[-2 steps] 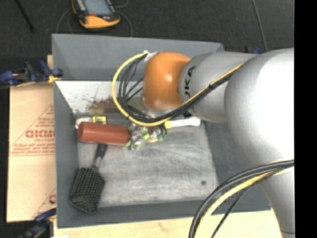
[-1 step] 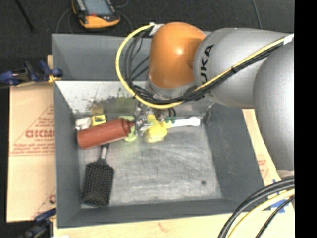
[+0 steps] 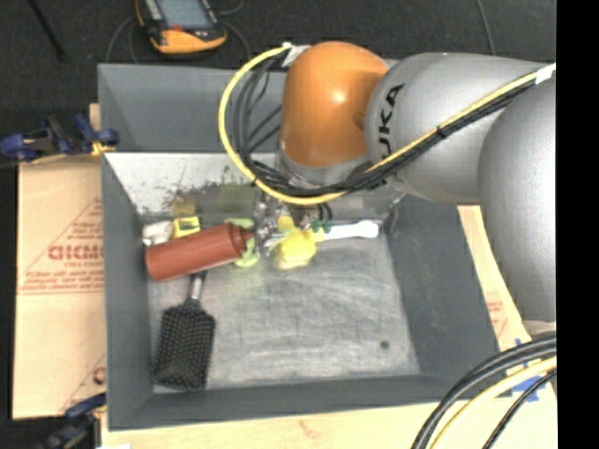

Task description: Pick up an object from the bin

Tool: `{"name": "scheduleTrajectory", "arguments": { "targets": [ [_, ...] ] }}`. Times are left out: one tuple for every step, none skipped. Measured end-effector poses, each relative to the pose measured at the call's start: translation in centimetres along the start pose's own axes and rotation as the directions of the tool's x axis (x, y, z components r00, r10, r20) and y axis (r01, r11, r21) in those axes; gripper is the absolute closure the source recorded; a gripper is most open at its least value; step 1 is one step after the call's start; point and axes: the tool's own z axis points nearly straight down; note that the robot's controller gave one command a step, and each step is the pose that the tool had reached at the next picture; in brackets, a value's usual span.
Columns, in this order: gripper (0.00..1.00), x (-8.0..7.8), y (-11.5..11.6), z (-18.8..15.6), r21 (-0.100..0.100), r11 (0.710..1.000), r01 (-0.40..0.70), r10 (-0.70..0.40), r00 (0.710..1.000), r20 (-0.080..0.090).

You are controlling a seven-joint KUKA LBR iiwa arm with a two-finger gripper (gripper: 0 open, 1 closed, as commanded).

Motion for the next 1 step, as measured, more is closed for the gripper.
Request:
{"name": "scheduleTrajectory", "arguments": {
  "targets": [
    [1.00,-0.63,0.40,-6.38,0.001,1.000,0.003,-0.003,1.000,-0.003]
  ]
}}
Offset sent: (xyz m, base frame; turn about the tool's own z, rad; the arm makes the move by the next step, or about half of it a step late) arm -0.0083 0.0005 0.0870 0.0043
